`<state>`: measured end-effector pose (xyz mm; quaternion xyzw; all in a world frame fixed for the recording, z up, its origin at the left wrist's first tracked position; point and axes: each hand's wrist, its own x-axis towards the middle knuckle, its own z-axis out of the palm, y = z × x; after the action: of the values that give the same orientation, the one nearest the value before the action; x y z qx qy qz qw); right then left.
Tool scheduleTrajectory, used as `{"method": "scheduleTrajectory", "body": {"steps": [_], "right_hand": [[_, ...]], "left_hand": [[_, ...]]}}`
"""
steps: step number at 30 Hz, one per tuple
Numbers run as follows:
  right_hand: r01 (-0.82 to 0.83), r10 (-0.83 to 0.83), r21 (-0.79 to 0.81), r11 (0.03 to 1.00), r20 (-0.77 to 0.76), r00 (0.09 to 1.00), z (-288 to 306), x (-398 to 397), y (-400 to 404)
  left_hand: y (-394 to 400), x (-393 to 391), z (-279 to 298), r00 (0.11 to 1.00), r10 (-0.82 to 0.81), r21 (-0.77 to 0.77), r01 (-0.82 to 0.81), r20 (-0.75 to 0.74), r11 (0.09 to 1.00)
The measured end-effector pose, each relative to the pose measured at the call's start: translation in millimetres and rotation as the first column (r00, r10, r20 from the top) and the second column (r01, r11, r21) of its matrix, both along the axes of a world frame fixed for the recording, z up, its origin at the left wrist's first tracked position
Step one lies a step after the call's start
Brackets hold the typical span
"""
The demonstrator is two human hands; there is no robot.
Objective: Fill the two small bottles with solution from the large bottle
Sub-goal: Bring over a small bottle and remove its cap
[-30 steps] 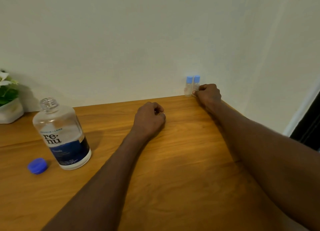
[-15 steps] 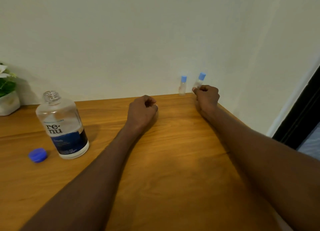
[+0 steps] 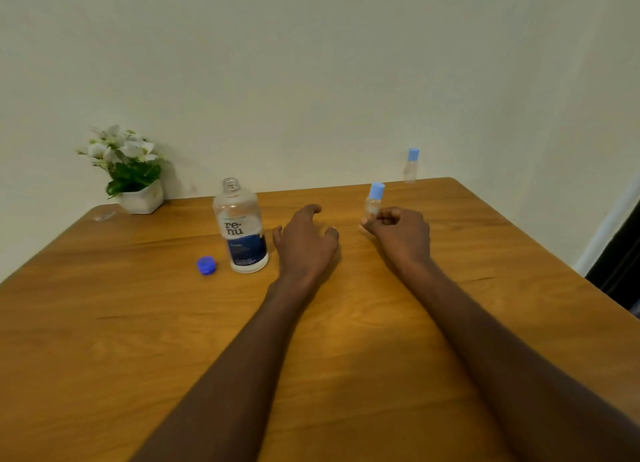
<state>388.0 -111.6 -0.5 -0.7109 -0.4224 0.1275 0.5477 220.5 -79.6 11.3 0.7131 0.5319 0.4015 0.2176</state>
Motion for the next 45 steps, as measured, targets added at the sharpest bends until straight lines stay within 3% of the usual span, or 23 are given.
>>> {"method": "scheduleTrajectory", "body": {"steps": [17, 21, 31, 45], "right_hand": [[-0.106, 0.124, -0.099, 0.989, 0.190, 0.974, 4, -16, -11], [-0.123, 0.151, -0.130, 0.984, 0.226, 0.962, 5, -17, -10], [-0.234, 0.278, -0.204, 0.950, 0.220, 0.935, 9, -17, -15], [-0.303, 0.359, -0.249, 0.920, 0.229, 0.905, 8, -10, -18]], "left_hand": [[-4, -25, -4, 0.993, 0.067, -0.044, -0.071, -0.098, 0.997], [-3, -23, -4, 0.998, 0.044, -0.023, -0.045, -0.041, 0.999], [-4, -17, -1, 0.950, -0.185, 0.064, 0.174, 0.251, 0.983], [-5, -17, -1, 0.922, -0.260, 0.002, 0.271, 0.288, 0.962]]}}
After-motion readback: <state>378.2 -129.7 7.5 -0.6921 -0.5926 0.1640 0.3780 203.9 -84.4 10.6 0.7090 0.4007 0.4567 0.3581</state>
